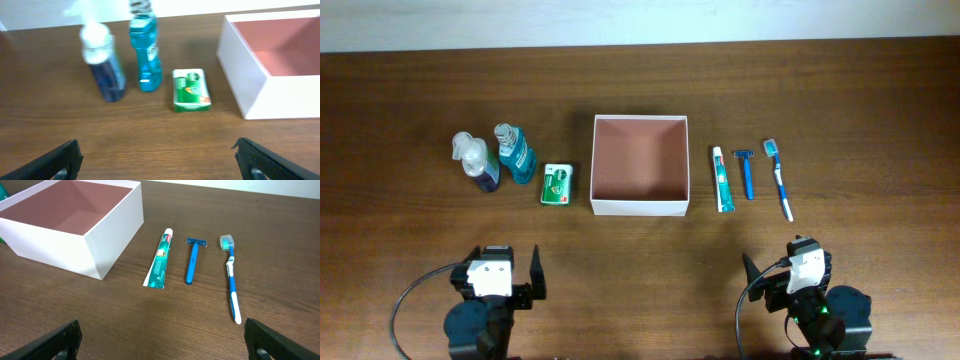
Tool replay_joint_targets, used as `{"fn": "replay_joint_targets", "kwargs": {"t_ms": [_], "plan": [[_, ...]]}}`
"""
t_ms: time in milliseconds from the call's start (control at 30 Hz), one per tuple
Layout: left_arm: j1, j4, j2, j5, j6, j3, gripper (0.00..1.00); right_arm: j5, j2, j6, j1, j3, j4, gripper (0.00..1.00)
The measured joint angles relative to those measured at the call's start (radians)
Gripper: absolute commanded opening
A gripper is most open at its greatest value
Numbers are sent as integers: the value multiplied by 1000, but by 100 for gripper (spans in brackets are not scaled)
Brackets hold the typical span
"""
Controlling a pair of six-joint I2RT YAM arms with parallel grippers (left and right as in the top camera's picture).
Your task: Pack container
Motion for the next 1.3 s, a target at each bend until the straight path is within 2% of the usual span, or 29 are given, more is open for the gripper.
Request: {"fn": "replay_joint_targets", "kwargs": {"t_ms": [167,300,400,633,800,933,1133,1300], "plan": [[0,-41,6,52,-9,8,100,0,0,0,0,0,0,99],[0,-101,102,55,-24,130,100,0,0,0,0,0,0,99],[0,-176,245,39,-28,310,100,1,0,0,0,0,0,99],[0,-462,831,4,-26,836,100,0,0,1,-1,-1,0,99],[1,-634,1184,12,-26,1234,100,0,0,0,-1,-1,2,99],[1,-687,1387,55,-26,1530,100,0,0,0,-1,-1,1,99],[9,-768,1554,58,-73,1737,99,0,0,0,-1,-1,1,99],[40,-798,1667,8,-102,1778,100,0,0,0,-1,-1,1,99]]}}
